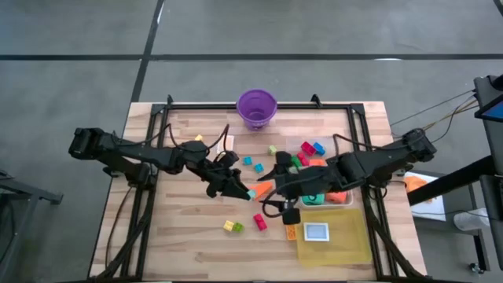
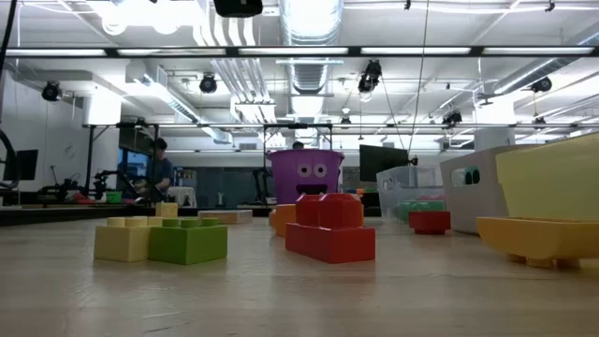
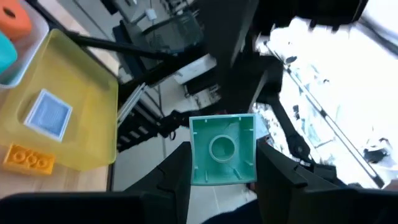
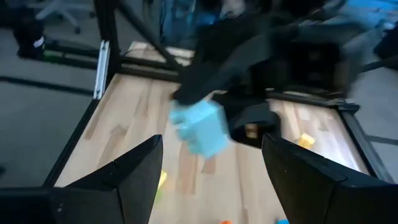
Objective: Pick & Place Toys
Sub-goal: Put the light blue game piece into the transparent bin
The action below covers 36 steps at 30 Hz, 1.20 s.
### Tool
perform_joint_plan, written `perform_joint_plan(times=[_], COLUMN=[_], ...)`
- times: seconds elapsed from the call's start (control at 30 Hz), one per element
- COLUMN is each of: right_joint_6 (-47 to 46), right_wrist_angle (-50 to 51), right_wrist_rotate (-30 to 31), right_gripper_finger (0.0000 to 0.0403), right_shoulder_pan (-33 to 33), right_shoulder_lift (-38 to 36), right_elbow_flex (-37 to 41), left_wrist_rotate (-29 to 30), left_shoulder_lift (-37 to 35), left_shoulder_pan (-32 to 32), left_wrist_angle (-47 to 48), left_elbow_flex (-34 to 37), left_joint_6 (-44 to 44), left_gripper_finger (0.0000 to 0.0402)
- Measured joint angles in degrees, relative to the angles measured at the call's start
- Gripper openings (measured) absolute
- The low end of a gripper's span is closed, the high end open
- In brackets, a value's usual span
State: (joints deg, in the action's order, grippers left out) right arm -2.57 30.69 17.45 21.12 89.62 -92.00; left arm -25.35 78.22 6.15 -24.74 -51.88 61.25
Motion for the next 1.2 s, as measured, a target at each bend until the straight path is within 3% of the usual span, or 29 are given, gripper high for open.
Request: perform_joint_plan(times=[0.4, 0.9, 0.97, 1.03, 1.2], right_joint_6=[3.2, 5.6, 5.9, 5.6, 2.3], right_wrist_angle=[3.5, 2.2, 2.1, 2.1, 1.7], right_wrist_rotate=[-5.7, -7.2, -7.2, -7.2, -7.2], right_gripper_finger=[0.0262, 0.0101, 0.0096, 0.0096, 0.0095], right_shoulder_pan=[-1.3, -1.9, -1.9, -1.9, -1.9], right_shoulder_lift=[5.9, 5.8, 5.8, 5.8, 5.8], right_elbow_flex=[-8.0, -8.1, -8.1, -8.1, -8.1], left_wrist_rotate=[-1.3, -2.6, -2.5, -2.3, -0.8], left_shoulder_lift=[0.0, 0.0, 0.0, 0.0, 0.0], left_shoulder_pan=[-1.0, -1.0, -1.0, -1.0, -1.1], left_wrist_angle=[-1.9, -4.2, -4.4, -4.4, -4.4], left_elbow_flex=[0.0, 0.0, 0.0, 0.0, 0.0], left_joint_6=[0.3, 0.8, 1.3, 1.4, 1.4], left_gripper_finger=[0.0122, 0.0122, 0.0123, 0.0148, 0.0258])
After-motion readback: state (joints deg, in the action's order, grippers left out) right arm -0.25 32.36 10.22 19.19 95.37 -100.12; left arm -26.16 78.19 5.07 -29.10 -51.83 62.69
